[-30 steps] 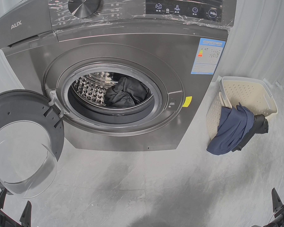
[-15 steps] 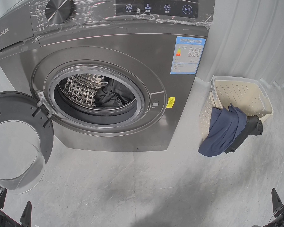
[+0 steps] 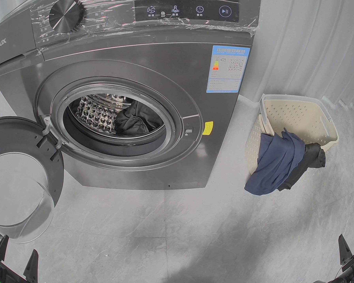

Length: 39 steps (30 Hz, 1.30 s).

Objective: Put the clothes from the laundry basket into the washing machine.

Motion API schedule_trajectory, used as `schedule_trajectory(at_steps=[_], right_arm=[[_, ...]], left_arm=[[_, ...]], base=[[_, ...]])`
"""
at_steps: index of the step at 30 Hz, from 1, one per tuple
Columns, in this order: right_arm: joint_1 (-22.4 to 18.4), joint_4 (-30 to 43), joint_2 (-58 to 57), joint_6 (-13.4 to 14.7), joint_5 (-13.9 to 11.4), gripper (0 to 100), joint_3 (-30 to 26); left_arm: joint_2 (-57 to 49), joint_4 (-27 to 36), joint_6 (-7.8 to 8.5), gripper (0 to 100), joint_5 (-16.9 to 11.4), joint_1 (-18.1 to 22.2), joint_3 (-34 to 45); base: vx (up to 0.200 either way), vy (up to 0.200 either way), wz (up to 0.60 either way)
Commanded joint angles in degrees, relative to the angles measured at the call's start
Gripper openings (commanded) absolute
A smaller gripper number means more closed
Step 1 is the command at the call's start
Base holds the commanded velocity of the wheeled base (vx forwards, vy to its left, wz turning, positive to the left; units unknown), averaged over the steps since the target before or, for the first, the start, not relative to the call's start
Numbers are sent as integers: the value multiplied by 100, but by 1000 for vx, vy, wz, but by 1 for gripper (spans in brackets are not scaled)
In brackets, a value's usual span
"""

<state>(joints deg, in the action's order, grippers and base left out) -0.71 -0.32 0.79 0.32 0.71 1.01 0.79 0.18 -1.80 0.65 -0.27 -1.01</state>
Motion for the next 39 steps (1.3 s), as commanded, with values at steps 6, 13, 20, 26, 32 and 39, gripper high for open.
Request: schedule_trajectory(at_steps=[6,13,20,26,32,39], right_arm=[[0,-3,-70,3,0,100,-101],[0,-3,-70,-5,0,100,-101],[0,-3,-70,-5,0,100,-101],[0,-3,-70,3,0,100,-101],[0,-3,-70,3,0,100,-101],[0,-3,-70,3,0,100,-101]], left_arm=[[-70,-1,31,100,-29,-8,84],[-70,-9,5,100,-29,0,84],[-70,-9,57,100,-38,0,84],[-70,-9,57,100,-38,0,84],[-70,-18,49,100,-29,0,84],[-70,-9,-13,100,-21,0,84]], base=[[0,-200,0],[0,-86,0],[0,0,0],[0,-167,0],[0,-200,0],[0,-200,0]])
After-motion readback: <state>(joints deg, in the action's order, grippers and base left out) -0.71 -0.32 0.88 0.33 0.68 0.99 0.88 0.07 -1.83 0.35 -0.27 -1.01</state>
